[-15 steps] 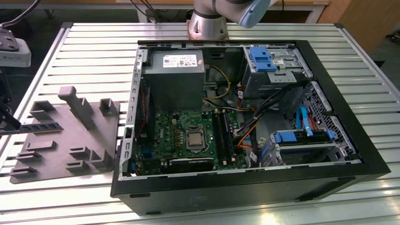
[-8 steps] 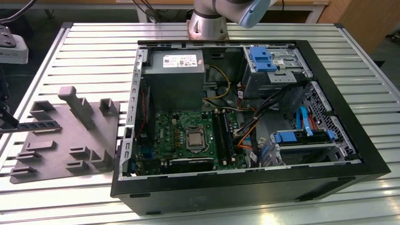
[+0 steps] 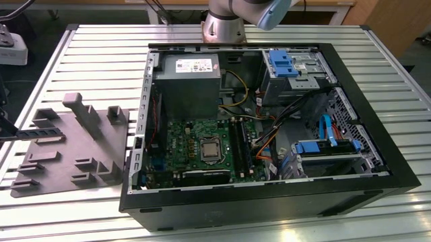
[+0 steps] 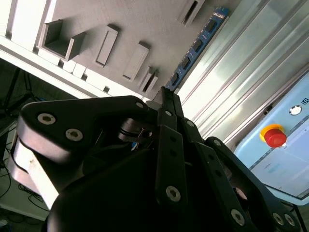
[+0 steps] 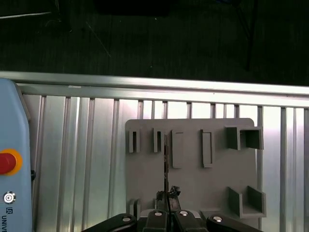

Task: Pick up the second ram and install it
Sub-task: 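Pick up the second ram and move it above second insertion slot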

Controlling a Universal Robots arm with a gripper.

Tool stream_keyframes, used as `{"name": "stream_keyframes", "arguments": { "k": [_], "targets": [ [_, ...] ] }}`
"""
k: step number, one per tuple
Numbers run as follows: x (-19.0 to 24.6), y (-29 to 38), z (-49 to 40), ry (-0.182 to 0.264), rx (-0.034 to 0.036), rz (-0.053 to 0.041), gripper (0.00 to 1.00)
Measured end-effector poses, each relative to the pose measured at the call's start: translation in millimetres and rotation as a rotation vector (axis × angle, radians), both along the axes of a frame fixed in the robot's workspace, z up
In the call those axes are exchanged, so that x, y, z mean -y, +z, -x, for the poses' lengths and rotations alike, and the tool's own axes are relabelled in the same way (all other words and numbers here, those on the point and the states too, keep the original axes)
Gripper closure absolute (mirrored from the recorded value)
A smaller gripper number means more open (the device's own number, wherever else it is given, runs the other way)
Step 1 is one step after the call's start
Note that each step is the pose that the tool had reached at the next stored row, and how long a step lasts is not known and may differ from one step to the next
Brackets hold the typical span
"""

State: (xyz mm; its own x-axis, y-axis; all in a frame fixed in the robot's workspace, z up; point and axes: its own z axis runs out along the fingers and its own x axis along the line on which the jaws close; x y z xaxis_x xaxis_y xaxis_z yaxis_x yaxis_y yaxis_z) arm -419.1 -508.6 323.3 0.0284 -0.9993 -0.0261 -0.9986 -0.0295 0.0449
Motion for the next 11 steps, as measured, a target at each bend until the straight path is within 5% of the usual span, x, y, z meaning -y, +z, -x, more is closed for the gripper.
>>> {"name": "stream_keyframes", "arguments": {
  "k": [11],
  "targets": [
    [0.0,8.7,0.0,0.0,0.0001,-0.0013,0.88]
  ]
}}
